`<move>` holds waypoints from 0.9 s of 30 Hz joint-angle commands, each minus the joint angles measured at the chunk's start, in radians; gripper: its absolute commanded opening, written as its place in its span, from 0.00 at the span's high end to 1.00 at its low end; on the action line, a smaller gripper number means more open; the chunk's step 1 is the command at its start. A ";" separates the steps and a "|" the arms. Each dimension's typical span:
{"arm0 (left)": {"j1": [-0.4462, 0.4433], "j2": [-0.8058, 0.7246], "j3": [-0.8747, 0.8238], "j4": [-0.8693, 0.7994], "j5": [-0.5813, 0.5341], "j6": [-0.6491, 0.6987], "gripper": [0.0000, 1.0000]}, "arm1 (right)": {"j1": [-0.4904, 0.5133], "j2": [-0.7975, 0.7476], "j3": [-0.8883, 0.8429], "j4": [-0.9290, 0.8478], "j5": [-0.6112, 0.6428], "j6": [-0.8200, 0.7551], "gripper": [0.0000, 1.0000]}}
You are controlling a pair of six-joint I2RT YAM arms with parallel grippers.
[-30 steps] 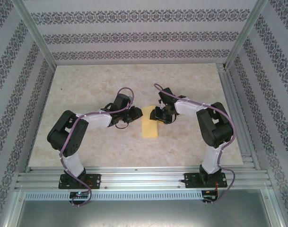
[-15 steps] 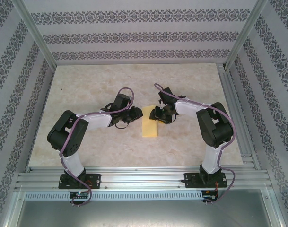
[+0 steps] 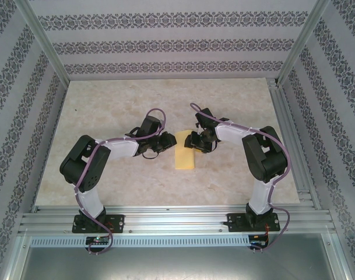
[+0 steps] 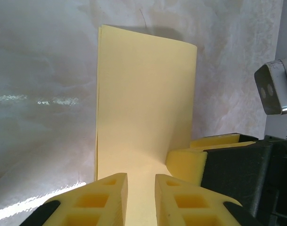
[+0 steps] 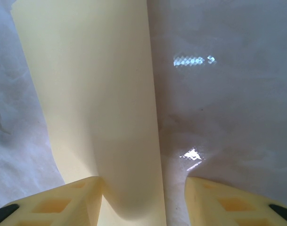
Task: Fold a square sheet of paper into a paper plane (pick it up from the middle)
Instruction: Hold the square sheet of paper at the center of the table.
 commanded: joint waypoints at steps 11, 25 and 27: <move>-0.012 0.088 0.062 0.074 0.057 -0.046 0.78 | 0.008 0.024 0.004 -0.009 0.060 -0.031 0.49; -0.021 0.159 0.064 0.092 0.062 -0.047 0.78 | 0.008 0.022 0.002 -0.012 0.061 -0.030 0.49; -0.021 0.162 0.059 0.090 0.058 -0.046 0.78 | 0.008 0.020 0.004 -0.014 0.061 -0.028 0.49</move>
